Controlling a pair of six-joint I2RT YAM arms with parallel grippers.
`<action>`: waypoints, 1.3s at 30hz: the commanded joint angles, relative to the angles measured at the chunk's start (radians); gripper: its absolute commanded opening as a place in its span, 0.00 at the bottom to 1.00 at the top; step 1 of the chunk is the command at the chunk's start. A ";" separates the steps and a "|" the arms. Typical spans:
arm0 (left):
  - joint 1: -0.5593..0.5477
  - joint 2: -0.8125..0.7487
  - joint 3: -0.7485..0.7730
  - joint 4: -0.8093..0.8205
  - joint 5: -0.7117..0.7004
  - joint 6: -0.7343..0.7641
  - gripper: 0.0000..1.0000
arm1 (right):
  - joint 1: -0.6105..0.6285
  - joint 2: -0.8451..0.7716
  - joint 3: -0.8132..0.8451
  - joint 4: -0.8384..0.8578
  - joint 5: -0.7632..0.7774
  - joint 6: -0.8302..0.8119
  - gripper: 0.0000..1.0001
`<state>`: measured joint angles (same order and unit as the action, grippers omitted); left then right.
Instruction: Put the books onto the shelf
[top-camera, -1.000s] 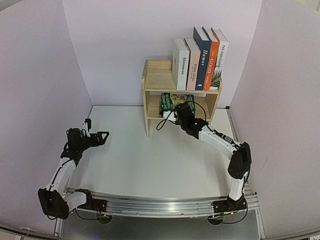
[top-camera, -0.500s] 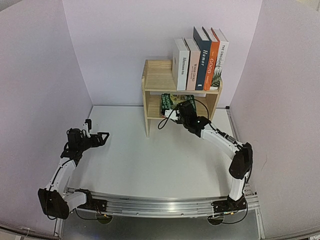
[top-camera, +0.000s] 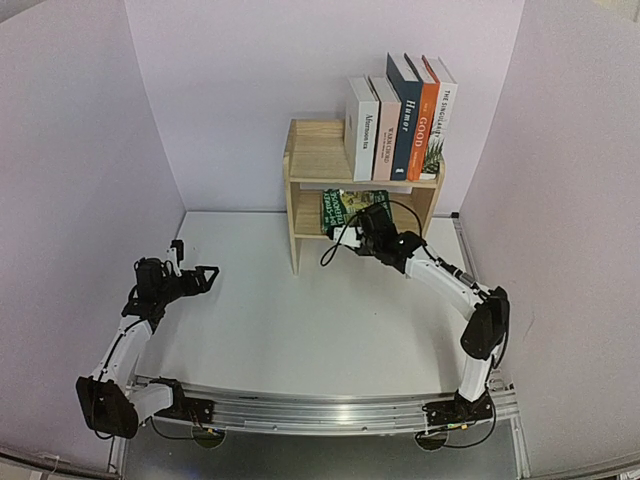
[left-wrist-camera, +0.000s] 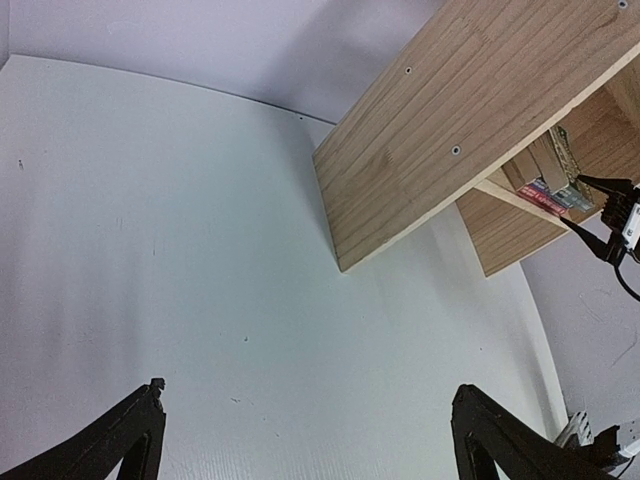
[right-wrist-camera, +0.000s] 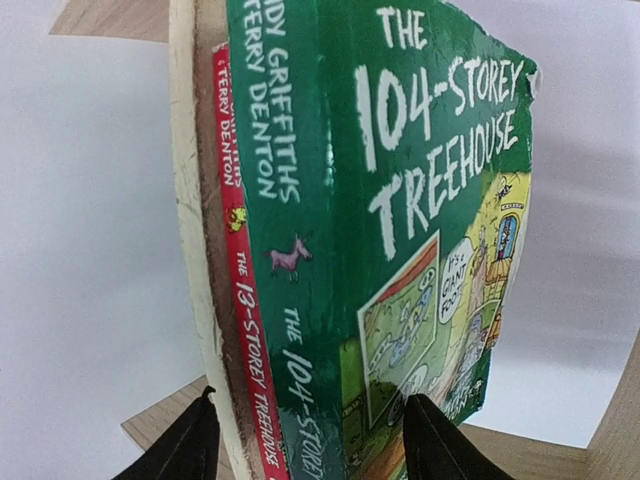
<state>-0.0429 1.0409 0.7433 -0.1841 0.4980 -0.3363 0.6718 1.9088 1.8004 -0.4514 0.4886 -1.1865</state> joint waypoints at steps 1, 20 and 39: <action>0.001 -0.022 -0.007 0.012 0.004 0.016 1.00 | -0.009 -0.071 0.036 -0.023 -0.059 0.041 0.59; 0.001 -0.018 0.000 0.015 -0.008 0.042 1.00 | -0.044 0.043 0.160 -0.027 -0.105 0.058 0.45; 0.001 -0.013 0.008 0.008 -0.004 0.048 1.00 | -0.061 0.050 0.163 -0.029 -0.095 0.049 0.43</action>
<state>-0.0429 1.0409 0.7296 -0.1841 0.4957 -0.3098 0.6210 1.9564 1.9244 -0.5028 0.3922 -1.1475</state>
